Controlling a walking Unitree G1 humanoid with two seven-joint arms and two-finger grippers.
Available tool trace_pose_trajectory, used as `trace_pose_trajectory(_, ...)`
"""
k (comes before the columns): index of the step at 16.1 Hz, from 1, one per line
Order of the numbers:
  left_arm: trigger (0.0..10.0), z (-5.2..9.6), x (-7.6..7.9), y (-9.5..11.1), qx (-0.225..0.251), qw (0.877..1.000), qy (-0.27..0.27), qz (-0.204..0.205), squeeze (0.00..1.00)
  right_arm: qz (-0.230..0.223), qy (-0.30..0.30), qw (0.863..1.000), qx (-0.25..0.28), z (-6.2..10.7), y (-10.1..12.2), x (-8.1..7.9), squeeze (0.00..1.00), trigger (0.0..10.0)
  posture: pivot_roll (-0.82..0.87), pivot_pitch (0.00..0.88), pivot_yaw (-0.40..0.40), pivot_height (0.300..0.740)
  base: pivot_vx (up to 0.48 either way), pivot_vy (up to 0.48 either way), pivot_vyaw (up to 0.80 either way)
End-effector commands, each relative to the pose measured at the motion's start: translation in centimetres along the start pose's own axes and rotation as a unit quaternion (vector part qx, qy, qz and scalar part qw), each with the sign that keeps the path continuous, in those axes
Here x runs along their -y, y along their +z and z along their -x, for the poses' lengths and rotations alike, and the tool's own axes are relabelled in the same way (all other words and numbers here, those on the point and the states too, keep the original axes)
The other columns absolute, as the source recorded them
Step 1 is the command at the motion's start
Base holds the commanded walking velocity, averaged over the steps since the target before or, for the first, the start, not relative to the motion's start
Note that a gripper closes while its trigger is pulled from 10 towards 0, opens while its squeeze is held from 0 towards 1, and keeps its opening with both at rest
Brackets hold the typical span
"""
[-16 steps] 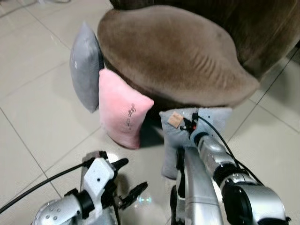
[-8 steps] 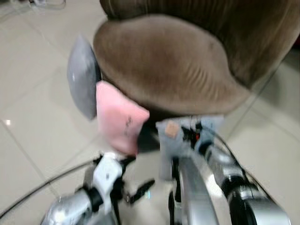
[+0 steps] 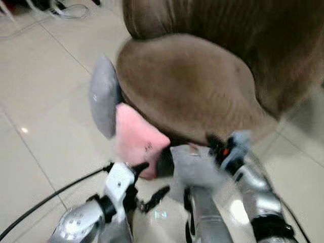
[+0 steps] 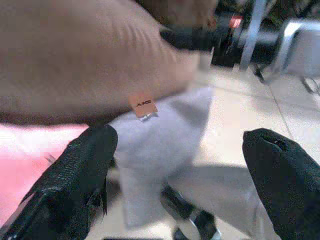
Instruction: Move the pillow to the sofa from floor
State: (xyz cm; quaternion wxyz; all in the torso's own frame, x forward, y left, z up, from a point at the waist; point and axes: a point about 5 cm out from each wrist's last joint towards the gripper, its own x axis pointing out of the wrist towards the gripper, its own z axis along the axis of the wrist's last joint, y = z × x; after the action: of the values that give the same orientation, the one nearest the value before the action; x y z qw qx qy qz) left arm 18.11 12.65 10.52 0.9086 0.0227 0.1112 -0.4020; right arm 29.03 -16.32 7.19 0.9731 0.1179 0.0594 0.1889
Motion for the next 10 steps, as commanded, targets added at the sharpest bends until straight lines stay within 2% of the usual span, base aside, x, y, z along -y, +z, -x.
trace_pose_trajectory(1, 10.0, 0.1, -0.1, -0.2, -0.002, 1.0, 0.008, 0.002, 0.0, -0.007, 0.014, 1.0, 0.007, 0.7, 0.5, -0.5, 0.0, 10.0, -0.05, 0.103, -0.004, 0.702, 0.0, 0.0, 0.0)
trace_pose_trajectory(5, 10.0, -0.9, -1.3, -0.2, 0.01, 1.0, 0.023, -0.009, 0.0, -0.005, -0.003, 1.0, 0.02, 2.7, 1.6, -1.4, 0.0, 10.0, -0.07, 0.035, 0.029, 0.74, 0.0, 0.0, 0.0)
trace_pose_trajectory(6, 10.0, -1.2, -2.2, 0.0, 0.016, 0.998, 0.059, -0.021, 0.0, 0.005, -0.026, 1.0, 0.017, 3.3, 1.6, -1.4, 0.0, 10.0, -0.08, 0.004, 0.039, 0.74, 0.0, 0.0, 0.0)
trace_pose_trajectory(7, 10.0, -1.8, -3.6, 0.2, 0.031, 0.992, 0.119, -0.022, 0.0, 0.007, -0.082, 0.997, 0.003, 3.9, 0.9, -1.1, 0.0, 10.0, -0.09, 0.0, 0.052, 0.74, 0.0, 0.0, 0.0)
trace_pose_trajectory(8, 10.0, -2.0, -4.0, 0.3, 0.034, 0.99, 0.137, -0.021, 0.0, 0.003, -0.103, 0.995, 0.001, 4.1, 0.6, -0.9, 0.0, 10.0, -0.09, 0.0, 0.054, 0.74, 0.0, 0.0, 0.0)
trace_pose_trajectory(9, 10.0, -2.6, -5.2, 0.3, 0.041, 0.979, 0.198, -0.022, 0.0, 0.02, -0.154, 0.988, -0.013, 4.6, 0.0, -0.3, 0.0, 10.0, -0.1, 0.0, 0.06, 0.74, 0.0, 0.0, 0.0)
trace_pose_trajectory(10, 10.0, -2.6, -5.5, 0.3, 0.045, 0.976, 0.213, -0.022, 0.0, 0.025, -0.171, 0.985, -0.019, 4.8, -0.2, -0.1, 0.0, 10.0, -0.1, 0.0, 0.06, 0.74, 0.0, 0.0, 0.0)
